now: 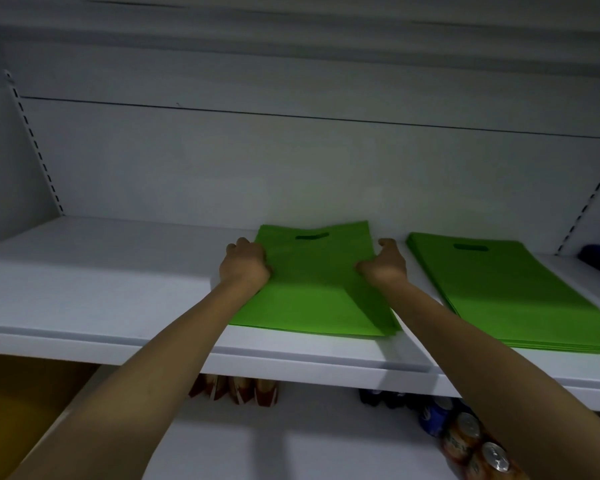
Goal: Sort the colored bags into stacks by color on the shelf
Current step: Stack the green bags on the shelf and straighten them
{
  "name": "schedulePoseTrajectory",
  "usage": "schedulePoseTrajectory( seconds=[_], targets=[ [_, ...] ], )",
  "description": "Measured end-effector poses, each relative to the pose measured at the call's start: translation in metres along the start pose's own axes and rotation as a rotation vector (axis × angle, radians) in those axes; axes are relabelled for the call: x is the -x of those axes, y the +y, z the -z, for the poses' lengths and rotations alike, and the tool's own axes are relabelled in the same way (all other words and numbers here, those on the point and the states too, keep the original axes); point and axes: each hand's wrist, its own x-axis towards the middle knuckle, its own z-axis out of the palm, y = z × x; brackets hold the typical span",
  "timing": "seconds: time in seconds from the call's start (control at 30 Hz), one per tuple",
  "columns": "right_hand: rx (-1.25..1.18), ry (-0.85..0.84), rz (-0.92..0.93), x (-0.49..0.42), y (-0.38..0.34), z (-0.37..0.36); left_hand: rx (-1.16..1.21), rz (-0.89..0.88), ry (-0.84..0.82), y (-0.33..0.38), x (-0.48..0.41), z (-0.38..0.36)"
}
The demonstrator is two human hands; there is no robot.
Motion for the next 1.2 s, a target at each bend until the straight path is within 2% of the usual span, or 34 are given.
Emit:
schedulePoseTrajectory(
  seconds=[0.1,0.2,0.3,0.37,0.53,0.67,0.73,0.9,1.2],
  targets=[
    [-0.115,-0.005,-0.142,-0.001,0.000,-0.001,0.221,0.040,0.082,-0.004,-0.001,-0.001],
    [-0.148,-0.015,-0.152,-0.006,0.002,-0.002,0.552,0.205,0.134,-0.009,-0.003,0.005],
    [-0.129,0.016,-0.089,-0.007,0.001,-0.001,0.909,0.432,-0.002,-0.012,-0.007,0.014],
    [-0.139,0.027,-0.045,-0.006,0.001,-0.001,1.060,0.503,-0.079,-0.013,-0.008,0.018],
    [-0.160,0.046,0.009,-0.010,0.006,0.003,1.019,0.416,-0.101,-0.005,-0.010,0.026],
    [-0.207,0.061,-0.001,-0.016,0.003,0.024,0.701,0.182,-0.022,0.017,-0.013,0.038],
    [-0.220,0.056,-0.020,-0.018,0.001,0.039,0.638,0.114,0.009,0.028,-0.019,0.043],
    [-0.283,0.087,-0.029,-0.018,-0.002,0.076,0.727,0.027,0.047,0.056,-0.030,0.047],
    [-0.291,0.212,-0.063,-0.006,0.032,0.158,0.898,-0.067,-0.006,0.138,-0.022,0.025]
  ],
)
